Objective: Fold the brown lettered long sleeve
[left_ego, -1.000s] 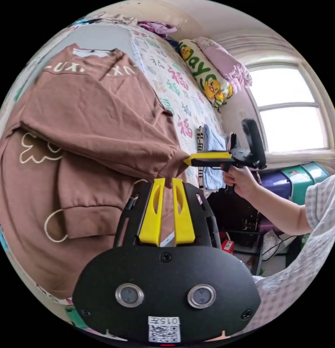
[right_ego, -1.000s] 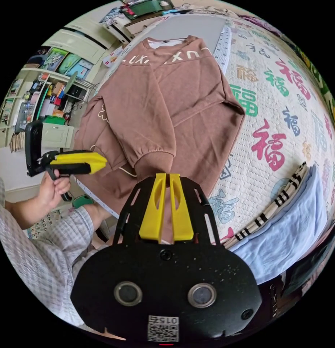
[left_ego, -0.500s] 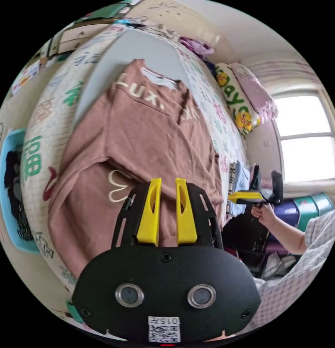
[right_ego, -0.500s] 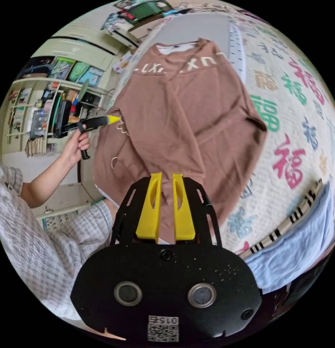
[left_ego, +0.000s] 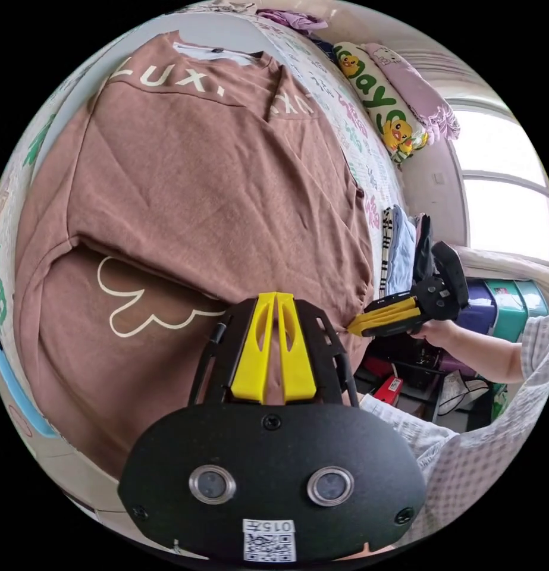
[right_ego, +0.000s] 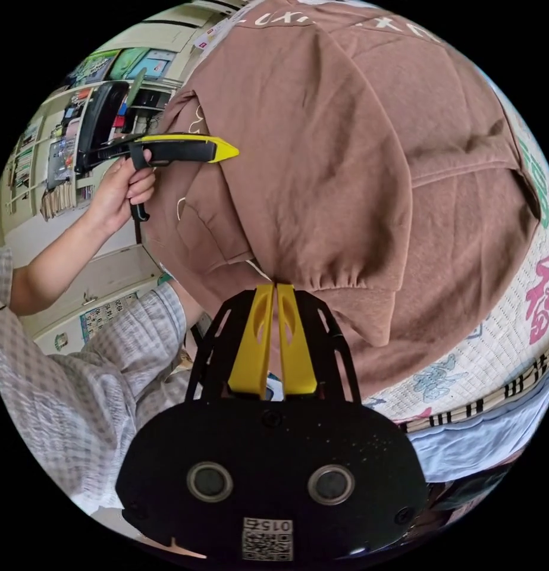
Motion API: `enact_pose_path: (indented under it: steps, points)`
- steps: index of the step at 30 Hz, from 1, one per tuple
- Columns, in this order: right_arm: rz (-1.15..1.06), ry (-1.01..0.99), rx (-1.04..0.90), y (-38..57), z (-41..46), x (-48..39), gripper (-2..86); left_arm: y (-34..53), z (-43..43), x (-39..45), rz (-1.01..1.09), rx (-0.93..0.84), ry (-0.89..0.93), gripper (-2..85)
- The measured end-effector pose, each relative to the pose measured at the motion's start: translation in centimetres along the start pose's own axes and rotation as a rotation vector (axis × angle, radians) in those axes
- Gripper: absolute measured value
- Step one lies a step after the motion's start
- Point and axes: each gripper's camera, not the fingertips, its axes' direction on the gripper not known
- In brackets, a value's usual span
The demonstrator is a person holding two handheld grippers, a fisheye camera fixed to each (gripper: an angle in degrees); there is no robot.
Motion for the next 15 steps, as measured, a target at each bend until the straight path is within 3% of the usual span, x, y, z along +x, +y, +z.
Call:
enact_pose_path:
  steps: [4,8,15]
  points:
    - [0.018,-0.089,0.174,-1.1,-6.4,4.6,2.0,-1.9,-5.4,-1.1,0.034,0.1,-0.069,1.7]
    - [0.126,0.034,0.439,-5.5,-15.1,10.6,7.3,-7.2,-13.5,-5.5,-0.038,0.263,-0.184,7.2]
    - [0.165,0.135,0.589,-19.6,-21.5,12.9,14.5,-18.9,-20.0,-9.7,-0.189,0.407,-0.194,13.4]
